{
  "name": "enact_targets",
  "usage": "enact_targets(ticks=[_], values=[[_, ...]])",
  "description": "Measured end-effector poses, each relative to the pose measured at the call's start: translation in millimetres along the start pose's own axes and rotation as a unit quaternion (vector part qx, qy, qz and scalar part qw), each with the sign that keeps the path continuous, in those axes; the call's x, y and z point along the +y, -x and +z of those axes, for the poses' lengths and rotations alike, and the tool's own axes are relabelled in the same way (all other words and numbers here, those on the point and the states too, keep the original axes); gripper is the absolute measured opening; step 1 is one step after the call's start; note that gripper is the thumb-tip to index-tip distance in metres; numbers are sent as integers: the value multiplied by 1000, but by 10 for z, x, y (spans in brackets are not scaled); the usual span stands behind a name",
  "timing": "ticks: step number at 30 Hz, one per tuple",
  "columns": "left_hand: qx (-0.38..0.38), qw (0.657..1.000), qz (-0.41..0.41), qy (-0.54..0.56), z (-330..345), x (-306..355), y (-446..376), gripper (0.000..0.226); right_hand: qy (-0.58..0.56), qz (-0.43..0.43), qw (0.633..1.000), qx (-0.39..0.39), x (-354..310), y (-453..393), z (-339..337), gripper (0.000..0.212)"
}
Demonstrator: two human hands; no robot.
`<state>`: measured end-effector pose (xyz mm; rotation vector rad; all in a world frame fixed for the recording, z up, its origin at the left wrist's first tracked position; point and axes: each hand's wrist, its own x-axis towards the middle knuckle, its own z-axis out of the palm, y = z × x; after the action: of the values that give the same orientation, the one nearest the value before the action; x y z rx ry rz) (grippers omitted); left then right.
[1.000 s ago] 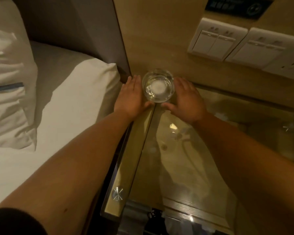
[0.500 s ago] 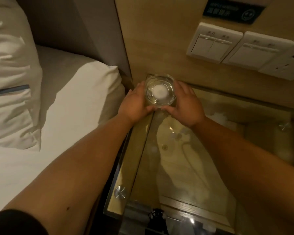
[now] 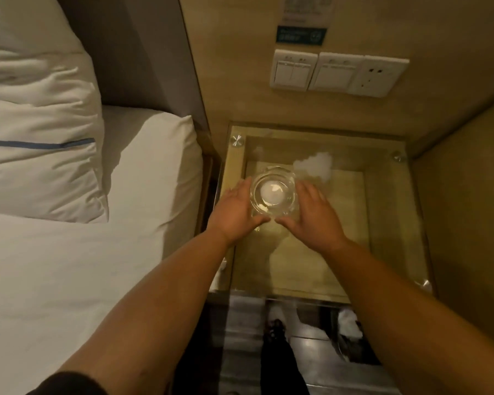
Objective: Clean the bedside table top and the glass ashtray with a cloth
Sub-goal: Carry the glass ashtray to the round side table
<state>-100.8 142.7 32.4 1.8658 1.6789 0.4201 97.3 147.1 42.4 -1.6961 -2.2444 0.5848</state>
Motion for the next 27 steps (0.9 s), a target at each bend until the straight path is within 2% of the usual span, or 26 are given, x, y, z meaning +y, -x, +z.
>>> enact_targets(ticks=[7,11,15,21,27], values=[[-26,997,74,-26,91,644,935,90,-13,79,996,34,-135,1271,-219,96],[-72,990,114,-36,373,1096,1266,93,-12,131,990,51,26,2000,-471,96],[-118,980,158,-29,833,1668,1624,92,-25,195,979,63,370,2829,-676,96],[-188,952,239,-20,1681,2613,2273,84,-52,298,946,118,912,4245,-860,96],[-252,921,295,-22,2650,3667,3011,78,-30,345,921,178,1498,5750,-1157,87]])
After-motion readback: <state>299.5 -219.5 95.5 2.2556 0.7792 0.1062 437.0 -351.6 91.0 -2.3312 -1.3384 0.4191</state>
